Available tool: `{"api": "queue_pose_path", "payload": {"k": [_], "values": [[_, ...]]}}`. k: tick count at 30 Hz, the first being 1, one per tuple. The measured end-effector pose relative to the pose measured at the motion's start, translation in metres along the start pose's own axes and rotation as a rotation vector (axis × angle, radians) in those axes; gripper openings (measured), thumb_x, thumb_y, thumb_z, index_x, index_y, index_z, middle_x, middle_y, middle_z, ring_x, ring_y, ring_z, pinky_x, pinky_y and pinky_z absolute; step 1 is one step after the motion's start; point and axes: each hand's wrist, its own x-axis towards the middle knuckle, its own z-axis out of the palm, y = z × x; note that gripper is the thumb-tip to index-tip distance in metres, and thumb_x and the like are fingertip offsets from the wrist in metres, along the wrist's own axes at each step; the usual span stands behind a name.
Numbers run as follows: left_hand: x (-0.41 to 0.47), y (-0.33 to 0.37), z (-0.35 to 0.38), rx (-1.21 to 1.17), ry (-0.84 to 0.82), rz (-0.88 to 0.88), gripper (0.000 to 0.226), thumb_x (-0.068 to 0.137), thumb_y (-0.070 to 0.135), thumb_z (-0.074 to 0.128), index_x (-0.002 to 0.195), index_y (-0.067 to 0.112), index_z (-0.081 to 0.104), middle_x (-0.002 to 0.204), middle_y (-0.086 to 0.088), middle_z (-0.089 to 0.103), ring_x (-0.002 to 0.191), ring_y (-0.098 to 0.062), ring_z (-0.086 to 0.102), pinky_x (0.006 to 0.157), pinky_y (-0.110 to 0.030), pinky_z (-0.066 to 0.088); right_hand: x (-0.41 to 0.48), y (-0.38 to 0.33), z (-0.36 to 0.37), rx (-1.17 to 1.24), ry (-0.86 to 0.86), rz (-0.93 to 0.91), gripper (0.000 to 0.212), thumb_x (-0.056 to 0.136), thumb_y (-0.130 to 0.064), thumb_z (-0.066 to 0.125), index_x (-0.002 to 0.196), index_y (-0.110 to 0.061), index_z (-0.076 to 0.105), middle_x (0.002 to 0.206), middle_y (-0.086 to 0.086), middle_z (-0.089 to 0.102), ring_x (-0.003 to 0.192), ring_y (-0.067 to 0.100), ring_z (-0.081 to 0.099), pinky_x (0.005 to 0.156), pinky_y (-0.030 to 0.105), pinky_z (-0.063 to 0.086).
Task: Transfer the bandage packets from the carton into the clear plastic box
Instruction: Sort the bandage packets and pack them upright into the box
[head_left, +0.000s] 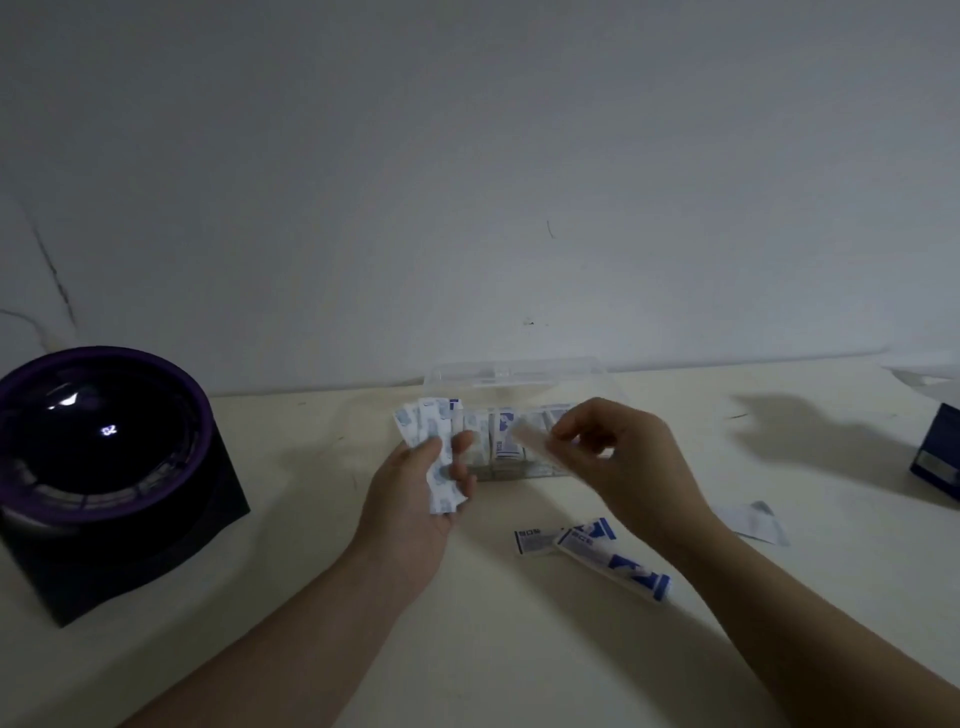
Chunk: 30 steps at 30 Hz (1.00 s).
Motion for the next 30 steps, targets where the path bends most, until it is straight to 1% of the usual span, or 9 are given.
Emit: {"api": "queue_pose_path", "payload": {"k": [2, 4, 6, 9, 14, 19, 22, 27, 30], "values": [[0.001, 0.002, -0.001, 0.040, 0.056, 0.040, 0.022, 0.097, 0.006, 0.041, 0.100, 0.017, 0.060, 0.069, 0.000, 0.063, 0.048, -0.007, 0.043, 0.049, -0.020, 0.042, -0.002, -0.004, 0.005, -0.301, -0.115, -0.252, 0.009, 0.080, -0.012, 0.071, 0.077, -0.021, 0.070, 0.067, -0.024, 0.053, 0.066, 0.000, 0.048, 0.062, 0.010, 0.039], [0.001, 0.003, -0.002, 0.074, 0.077, 0.051, 0.023, 0.097, 0.007, 0.042, 0.099, 0.020, 0.062, 0.073, 0.001, 0.053, 0.054, -0.007, 0.037, 0.057, -0.022, 0.036, -0.006, -0.006, 0.014, -0.442, -0.377, -0.345, 0.006, 0.083, -0.019, 0.068, 0.086, -0.023, 0.071, 0.077, -0.020, 0.057, 0.075, 0.001, 0.046, 0.064, 0.012, 0.035], [0.000, 0.004, -0.002, 0.095, 0.053, 0.051, 0.025, 0.098, 0.009, 0.041, 0.105, 0.020, 0.062, 0.075, 0.001, 0.046, 0.057, -0.008, 0.032, 0.060, -0.023, 0.033, -0.006, -0.007, 0.008, -0.482, -0.536, -0.216, 0.014, 0.086, -0.030, 0.064, 0.099, -0.026, 0.070, 0.089, -0.016, 0.060, 0.081, 0.000, 0.050, 0.066, 0.006, 0.036], [-0.001, 0.007, -0.004, 0.097, 0.028, 0.047, 0.025, 0.098, 0.012, 0.042, 0.114, 0.018, 0.061, 0.075, 0.003, 0.044, 0.057, -0.008, 0.032, 0.062, -0.022, 0.033, 0.004, -0.007, -0.019, -0.445, -0.560, 0.034, 0.014, 0.084, -0.036, 0.066, 0.094, -0.026, 0.066, 0.086, -0.018, 0.060, 0.079, -0.004, 0.057, 0.066, 0.007, 0.042], [-0.004, 0.004, -0.001, 0.119, -0.035, 0.047, 0.025, 0.099, 0.017, 0.042, 0.115, 0.022, 0.060, 0.074, 0.004, 0.045, 0.059, -0.008, 0.033, 0.065, -0.022, 0.031, -0.005, -0.010, -0.039, -0.803, -0.903, 0.250, 0.046, 0.076, -0.048, 0.071, 0.111, -0.021, 0.059, 0.096, -0.009, 0.050, 0.088, 0.008, 0.050, 0.076, 0.020, 0.042], [-0.008, 0.000, -0.001, 0.157, -0.085, 0.010, 0.028, 0.099, 0.024, 0.041, 0.117, 0.030, 0.061, 0.075, 0.006, 0.045, 0.059, -0.008, 0.035, 0.069, -0.023, 0.033, -0.008, -0.007, -0.047, -0.759, -0.975, 0.357, 0.033, 0.077, -0.040, 0.072, 0.093, -0.012, 0.062, 0.083, -0.003, 0.064, 0.065, 0.007, 0.058, 0.061, 0.017, 0.044], [-0.012, 0.003, 0.002, 0.101, -0.128, -0.079, 0.025, 0.100, 0.024, 0.037, 0.112, 0.031, 0.057, 0.070, 0.004, 0.043, 0.048, -0.007, 0.035, 0.066, -0.024, 0.033, -0.007, -0.010, -0.065, -0.695, -0.993, 0.397, 0.016, 0.081, -0.030, 0.069, 0.075, -0.020, 0.058, 0.074, -0.004, 0.064, 0.061, 0.005, 0.059, 0.057, 0.015, 0.046], [-0.017, -0.001, 0.003, 0.066, -0.159, -0.104, 0.027, 0.101, 0.019, 0.033, 0.118, 0.020, 0.054, 0.064, 0.002, 0.040, 0.039, -0.006, 0.031, 0.060, -0.027, 0.031, 0.003, -0.027, -0.073, -0.540, -0.675, 0.204, 0.010, 0.085, -0.019, 0.065, 0.085, -0.028, 0.069, 0.074, -0.015, 0.066, 0.061, -0.007, 0.058, 0.063, 0.005, 0.043], [-0.014, -0.002, 0.000, 0.112, -0.096, -0.055, 0.027, 0.101, 0.019, 0.033, 0.118, 0.018, 0.055, 0.059, 0.005, 0.041, 0.038, -0.005, 0.029, 0.053, -0.023, 0.033, -0.001, -0.032, -0.051, -0.601, -0.728, 0.155, 0.023, 0.084, -0.026, 0.067, 0.106, -0.018, 0.068, 0.089, -0.012, 0.064, 0.074, -0.004, 0.057, 0.068, 0.004, 0.040]]}}
